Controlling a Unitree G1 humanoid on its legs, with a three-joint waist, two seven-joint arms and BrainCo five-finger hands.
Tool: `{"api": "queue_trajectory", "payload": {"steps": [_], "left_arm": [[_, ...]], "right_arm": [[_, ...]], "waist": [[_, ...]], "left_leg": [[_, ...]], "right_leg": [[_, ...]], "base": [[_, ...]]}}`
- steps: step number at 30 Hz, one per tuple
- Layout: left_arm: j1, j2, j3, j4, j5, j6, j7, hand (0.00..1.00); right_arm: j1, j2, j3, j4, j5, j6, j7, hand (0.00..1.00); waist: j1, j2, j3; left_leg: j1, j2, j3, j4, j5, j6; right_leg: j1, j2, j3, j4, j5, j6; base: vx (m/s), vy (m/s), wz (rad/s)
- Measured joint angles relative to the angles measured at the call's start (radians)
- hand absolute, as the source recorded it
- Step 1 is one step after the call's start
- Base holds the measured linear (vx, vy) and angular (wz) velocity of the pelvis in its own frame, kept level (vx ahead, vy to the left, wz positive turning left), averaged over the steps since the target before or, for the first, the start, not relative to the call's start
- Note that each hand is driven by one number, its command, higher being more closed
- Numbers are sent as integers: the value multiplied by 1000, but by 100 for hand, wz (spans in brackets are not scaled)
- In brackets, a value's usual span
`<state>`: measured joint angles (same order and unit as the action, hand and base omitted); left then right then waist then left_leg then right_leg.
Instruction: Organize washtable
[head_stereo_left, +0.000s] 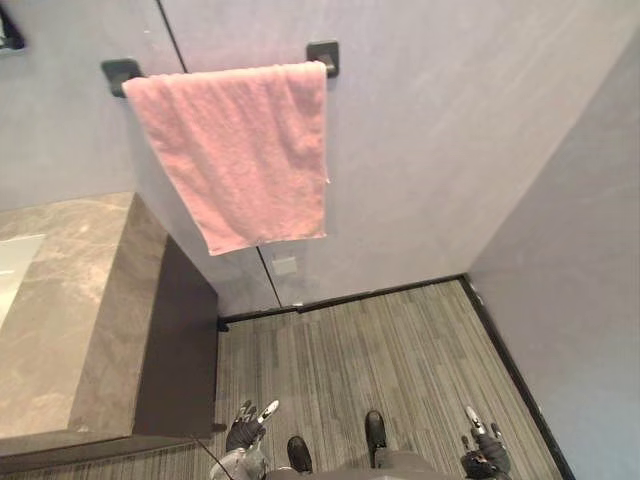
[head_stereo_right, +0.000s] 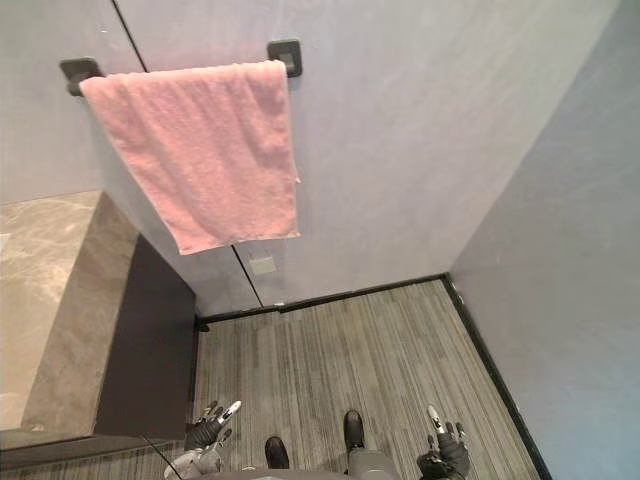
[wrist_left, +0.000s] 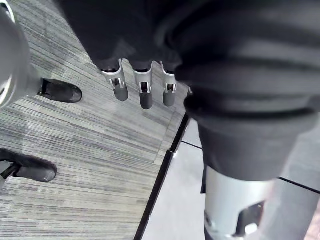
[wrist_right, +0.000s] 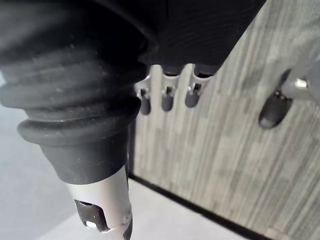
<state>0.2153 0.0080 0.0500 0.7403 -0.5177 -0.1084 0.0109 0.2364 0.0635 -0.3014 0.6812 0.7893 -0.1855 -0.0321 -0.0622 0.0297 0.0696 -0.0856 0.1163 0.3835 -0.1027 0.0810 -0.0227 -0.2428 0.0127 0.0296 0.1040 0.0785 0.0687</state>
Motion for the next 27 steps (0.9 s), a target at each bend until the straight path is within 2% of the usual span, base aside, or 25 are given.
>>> {"api": "queue_trajectory", "payload": {"steps": [1, 3, 4, 6, 7, 8, 9, 10, 11, 12, 14, 15, 18, 19, 20, 21, 22, 23, 24, 25, 26, 27], "left_arm": [[-10, 16, 0, -10, 1, -3, 9, 0], [-12, 28, -3, -35, 1, -6, 15, 0], [-10, 38, 1, -57, 1, -9, 19, 0], [-12, 49, 3, -67, -2, -11, 19, 0], [-9, 31, 2, -75, -16, -16, 23, 0], [1, 15, 3, -96, -23, -24, 32, 0], [2, 16, 3, -103, -25, -27, 35, 0], [-5, 20, 13, -104, -38, -28, 39, 0], [-15, 9, 33, -104, -48, -28, 41, 0], [-26, -8, 46, -103, -66, -28, 53, 0], [3, -17, 53, -105, -82, -31, 58, 0], [30, -14, 58, -105, -93, -31, 58, 0], [61, -14, 76, -104, -100, -31, 59, 0], [69, -13, 80, -106, -101, -32, 60, 0], [70, -13, 86, -111, -113, -33, 64, 0], [69, -14, 94, -112, -122, -33, 67, 0], [64, -9, 118, -126, -142, -34, 71, 0], [64, -5, 120, -132, -151, -34, 75, 0], [70, 2, 121, -142, -162, -35, 77, 0], [70, 2, 121, -143, -163, -35, 77, 0], [71, 1, 122, -143, -163, -35, 77, 0], [68, 0, 122, -144, -163, -35, 77, 0]], "right_arm": [[-1, 0, 6, 0, 9, -1, 8, 0], [21, -1, 6, -1, 15, -3, 8, 0], [40, -1, 26, -3, 5, -4, 8, 0], [60, -3, 39, -5, -38, -3, 4, 0], [68, -16, 49, -7, -74, -3, -12, 0], [68, -19, 62, -24, -92, -3, -14, 0], [69, -21, 72, -32, -98, -3, -14, 0], [50, -31, 90, -37, -110, -1, -13, 0], [5, -51, 115, -43, -116, -1, -12, 0], [-50, -76, 137, -57, -129, -2, -11, 0], [-46, -90, 159, -81, -136, -2, -8, 0], [-19, -86, 162, -90, -140, -2, -7, 0], [35, -90, 158, -91, -141, -2, -8, 0], [48, -90, 158, -91, -141, -2, -9, 0], [54, -92, 153, -90, -138, -2, -15, 0], [53, -92, 152, -89, -133, -2, -20, 0], [41, -86, 148, -90, -129, -3, -30, 0], [41, -84, 141, -90, -126, -3, -32, 0], [45, -82, 135, -99, -119, -3, -32, 0], [46, -81, 135, -107, -119, -3, -32, 0], [65, -80, 135, -118, -119, -5, -31, 0], [68, -80, 135, -118, -119, -5, -30, 0]], "waist": [[-8, 2, 11], [-6, -16, 22], [-7, -51, 27], [-9, -68, 32], [-1, -57, 31], [14, -70, 26], [21, -89, 24], [27, -109, 25], [35, -112, 28], [49, -71, 68], [48, -44, 88], [48, -38, 90], [44, -36, 95], [42, -41, 102], [43, -40, 111], [42, -55, 122], [40, -59, 134], [36, -72, 141], [28, -83, 144], [26, -82, 143], [23, -83, 143], [22, -80, 139]], "left_leg": [[-12, 24, -6, 1, 0, 0], [-14, 27, -41, 1, 1, 0], [-22, 22, -83, 19, 2, -1], [-40, 25, -143, 45, 20, -23], [-46, 43, -190, 58, 29, -29], [-73, 38, -191, 98, 53, -17], [-90, 23, -195, 126, 51, -29], [-128, 4, -213, 168, 51, -30], [-176, 9, -232, 215, 52, -34], [-201, 38, -249, 257, 52, -37], [-196, 58, -281, 279, 52, -39], [-179, 57, -316, 280, 55, -43], [-170, 60, -367, 229, 73, -82], [-161, 64, -365, 204, 72, -82], [-154, 85, -343, 173, 38, -126], [-164, 91, -331, 183, 31, -133], [-211, 96, -319, 311, 29, -130], [-233, 92, -309, 419, 20, -118], [-249, 105, -256, 643, -38, -42], [-242, 118, -230, 697, -64, -23], [-211, 159, -166, 793, -136, -1], [-190, 186, -132, 838, -157, 9]], "right_leg": [[-47, 12, -2, 224, -66, -19], [-49, -14, 5, 443, -173, -12], [-33, -31, 29, 536, -212, 12], [-22, -22, 29, 575, -225, 26], [46, 2, 39, 517, -260, 53], [59, -2, 75, 522, -329, 28], [61, -12, 91, 517, -366, 21], [65, -30, 83, 497, -426, -6], [68, -29, 65, 464, -461, -31], [86, -4, 37, 434, -470, -60], [110, 19, 2, 437, -470, -68], [136, 24, -34, 453, -485, -92], [150, 36, -129, 482, -503, -113], [154, 36, -150, 486, -504, -115], [158, 37, -185, 477, -491, -140], [160, 35, -199, 462, -482, -157], [161, 18, -242, 441, -461, -204], [163, 7, -261, 428, -454, -214], [178, -9, -301, 386, -430, -218], [183, -11, -313, 369, -420, -219], [190, -17, -345, 334, -400, -219], [190, -21, -365, 319, -389, -223]], "base": [[-32, -79, 9], [40, -158, 65], [30, -184, 79], [-23, -284, 113], [-10, -308, 133], [19, -200, 106], [-2, -236, 66], [-53, -303, 58], [-113, -310, 49], [-168, -212, 29], [-261, -191, 42], [-242, -206, 63], [-169, -194, 87], [-144, -176, 91], [-105, -125, 62], [-158, -142, 65], [-140, -107, 56], [-195, -138, 83], [-116, -86, 70], [-124, -63, 88], [-74, 0, 69], [-77, 15, 110]]}}
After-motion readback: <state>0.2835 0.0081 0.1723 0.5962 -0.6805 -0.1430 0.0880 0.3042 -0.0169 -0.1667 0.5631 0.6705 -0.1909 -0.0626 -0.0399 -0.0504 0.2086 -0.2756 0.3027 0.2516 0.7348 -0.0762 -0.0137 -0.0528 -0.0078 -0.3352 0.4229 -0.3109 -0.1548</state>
